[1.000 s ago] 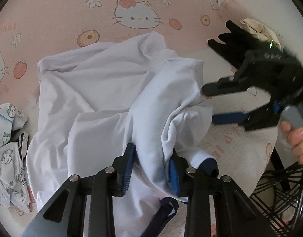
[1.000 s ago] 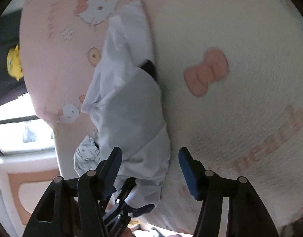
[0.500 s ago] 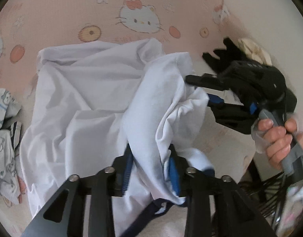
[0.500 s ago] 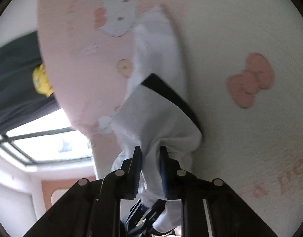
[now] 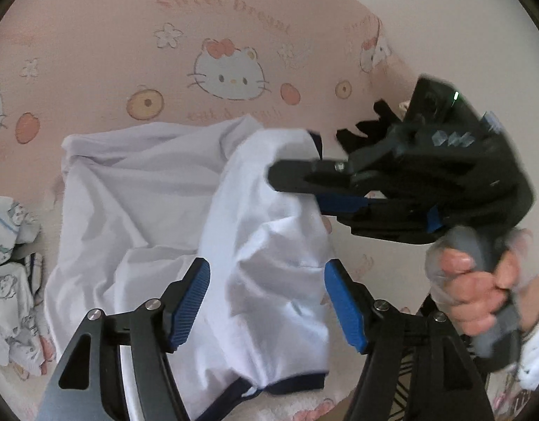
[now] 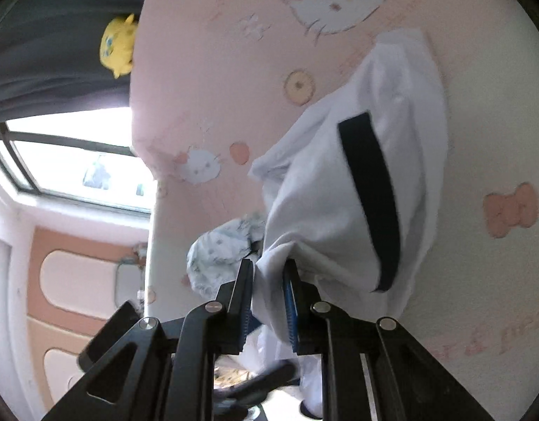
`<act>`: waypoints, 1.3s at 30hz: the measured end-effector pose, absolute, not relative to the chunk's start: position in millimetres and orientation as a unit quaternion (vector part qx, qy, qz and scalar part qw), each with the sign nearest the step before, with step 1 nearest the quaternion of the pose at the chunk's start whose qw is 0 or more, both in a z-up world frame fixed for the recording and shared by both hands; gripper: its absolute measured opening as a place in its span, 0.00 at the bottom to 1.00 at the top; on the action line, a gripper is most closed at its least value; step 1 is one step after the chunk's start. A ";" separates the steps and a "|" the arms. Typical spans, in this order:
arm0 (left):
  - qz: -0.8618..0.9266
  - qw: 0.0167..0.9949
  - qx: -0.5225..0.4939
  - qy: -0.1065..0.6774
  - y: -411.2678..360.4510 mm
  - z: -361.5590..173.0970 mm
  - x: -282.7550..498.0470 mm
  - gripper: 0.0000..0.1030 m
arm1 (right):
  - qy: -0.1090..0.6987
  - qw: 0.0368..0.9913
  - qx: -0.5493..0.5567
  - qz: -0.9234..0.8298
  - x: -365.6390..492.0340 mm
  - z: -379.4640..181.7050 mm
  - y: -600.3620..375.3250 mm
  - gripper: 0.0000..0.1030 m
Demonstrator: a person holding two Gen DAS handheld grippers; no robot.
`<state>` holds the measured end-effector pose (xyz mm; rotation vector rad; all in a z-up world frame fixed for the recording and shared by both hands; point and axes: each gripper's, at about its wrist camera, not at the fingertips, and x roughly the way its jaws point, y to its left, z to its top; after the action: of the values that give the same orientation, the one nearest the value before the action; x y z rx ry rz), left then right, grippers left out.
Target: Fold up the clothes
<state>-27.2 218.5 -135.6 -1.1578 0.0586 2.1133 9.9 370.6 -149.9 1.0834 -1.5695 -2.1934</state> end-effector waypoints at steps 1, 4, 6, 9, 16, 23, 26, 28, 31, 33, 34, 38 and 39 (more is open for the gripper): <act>0.819 0.357 -0.449 0.027 222.4 -138.0 -28.5 0.64 | -0.533 0.117 0.373 -0.750 7.0 -149.2 368.4 0.16; 0.822 0.360 -0.440 0.030 226.9 -141.0 -33.7 0.63 | -0.515 0.106 0.387 -0.757 4.6 -149.4 368.0 0.16; 0.824 0.362 -0.435 0.037 227.4 -141.3 -35.5 0.43 | -0.516 0.102 0.391 -0.755 4.0 -150.8 370.5 0.16; 0.826 0.358 -0.434 0.051 226.2 -143.9 -37.7 0.25 | -0.511 0.096 0.397 -0.757 4.7 -155.9 369.0 0.16; 0.829 0.340 -0.442 0.047 213.2 -147.3 -41.9 0.22 | -0.506 0.025 0.393 -0.767 22.0 -161.6 384.0 0.58; 0.833 0.323 -0.446 0.039 199.1 -145.7 -46.5 0.22 | -0.539 -0.013 0.415 -0.733 31.8 -200.6 396.1 0.64; 0.832 0.317 -0.453 0.034 194.9 -149.0 -51.3 0.22 | -0.560 -0.010 0.404 -0.723 32.0 -212.4 397.0 0.64; 0.832 0.315 -0.455 0.034 193.4 -150.4 -52.5 0.22 | -0.562 -0.001 0.397 -0.725 27.8 -214.7 395.1 0.64; 0.831 0.312 -0.459 0.034 191.5 -152.2 -54.0 0.22 | -0.548 0.008 0.396 -0.737 18.2 -211.6 390.3 0.64; 0.831 0.310 -0.461 0.033 190.2 -153.5 -55.1 0.22 | -0.534 0.016 0.401 -0.744 10.1 -208.4 385.6 0.65; 0.831 0.309 -0.462 0.033 189.6 -154.1 -55.6 0.22 | -0.528 0.020 0.403 -0.747 6.1 -206.8 383.3 0.65; 0.830 0.304 -0.466 0.033 187.0 -156.6 -57.7 0.22 | -0.519 0.047 0.396 -0.756 -6.8 -202.6 372.3 0.67; 0.826 0.309 -0.471 0.026 186.1 -156.6 -58.2 0.22 | -0.508 0.048 0.398 -0.762 -10.1 -201.3 369.7 0.67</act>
<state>-58.2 186.1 -156.6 -1.2448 0.0683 2.1829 -10.1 369.7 -201.3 1.2129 -1.5501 -2.3247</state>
